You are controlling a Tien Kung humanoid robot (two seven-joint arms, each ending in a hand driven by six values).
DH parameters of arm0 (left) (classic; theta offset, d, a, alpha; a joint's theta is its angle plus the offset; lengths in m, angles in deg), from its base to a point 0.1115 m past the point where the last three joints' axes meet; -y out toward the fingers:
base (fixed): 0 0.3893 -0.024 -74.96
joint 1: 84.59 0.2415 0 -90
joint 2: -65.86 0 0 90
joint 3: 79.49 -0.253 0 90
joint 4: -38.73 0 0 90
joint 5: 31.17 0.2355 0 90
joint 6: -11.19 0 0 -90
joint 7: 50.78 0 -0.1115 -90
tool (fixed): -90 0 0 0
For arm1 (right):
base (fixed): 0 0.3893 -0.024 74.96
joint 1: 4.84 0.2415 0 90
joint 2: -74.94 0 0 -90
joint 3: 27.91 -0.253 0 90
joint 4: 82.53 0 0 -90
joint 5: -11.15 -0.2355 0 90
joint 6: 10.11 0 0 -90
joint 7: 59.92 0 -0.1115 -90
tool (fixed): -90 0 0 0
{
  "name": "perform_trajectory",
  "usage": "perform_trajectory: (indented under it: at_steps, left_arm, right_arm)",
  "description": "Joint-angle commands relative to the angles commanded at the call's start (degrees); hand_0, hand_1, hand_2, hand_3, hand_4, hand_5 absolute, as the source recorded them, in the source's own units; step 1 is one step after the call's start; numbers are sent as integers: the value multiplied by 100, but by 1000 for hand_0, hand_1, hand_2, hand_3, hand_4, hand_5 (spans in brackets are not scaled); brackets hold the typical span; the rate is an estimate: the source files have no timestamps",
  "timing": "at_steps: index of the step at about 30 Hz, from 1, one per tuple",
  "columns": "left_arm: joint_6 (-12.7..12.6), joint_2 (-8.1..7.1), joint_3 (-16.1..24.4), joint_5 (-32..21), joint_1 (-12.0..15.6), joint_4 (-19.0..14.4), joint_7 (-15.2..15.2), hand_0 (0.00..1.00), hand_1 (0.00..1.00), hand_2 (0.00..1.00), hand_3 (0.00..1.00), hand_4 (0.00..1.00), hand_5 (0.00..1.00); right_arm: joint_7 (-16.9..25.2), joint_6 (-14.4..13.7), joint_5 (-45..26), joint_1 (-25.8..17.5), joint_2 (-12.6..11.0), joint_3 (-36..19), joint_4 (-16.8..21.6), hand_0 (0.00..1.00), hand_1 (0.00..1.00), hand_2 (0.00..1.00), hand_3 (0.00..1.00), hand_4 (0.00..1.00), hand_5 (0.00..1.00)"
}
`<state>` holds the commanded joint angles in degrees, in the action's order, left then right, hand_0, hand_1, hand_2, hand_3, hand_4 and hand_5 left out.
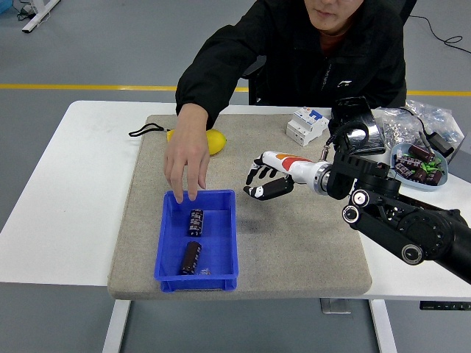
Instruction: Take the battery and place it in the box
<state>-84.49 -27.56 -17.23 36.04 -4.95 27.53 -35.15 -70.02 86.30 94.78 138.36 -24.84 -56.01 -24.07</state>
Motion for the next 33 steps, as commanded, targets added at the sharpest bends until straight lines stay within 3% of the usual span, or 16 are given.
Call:
perform_trajectory:
  at_steps: [18, 33]
  left_arm:
    - [8, 19, 55, 87, -29, -2, 14, 721, 690, 669, 584, 631, 544]
    - [-15, 65, 41, 44, -60, 9, -14, 722, 690, 671, 585, 630, 542]
  right_arm:
    - [77, 32, -30, -6, 117, 189, -763, 726, 723, 747, 581, 698, 484]
    - [142, 24, -54, -34, 64, 190, -1412, 724, 719, 743, 570, 701, 477]
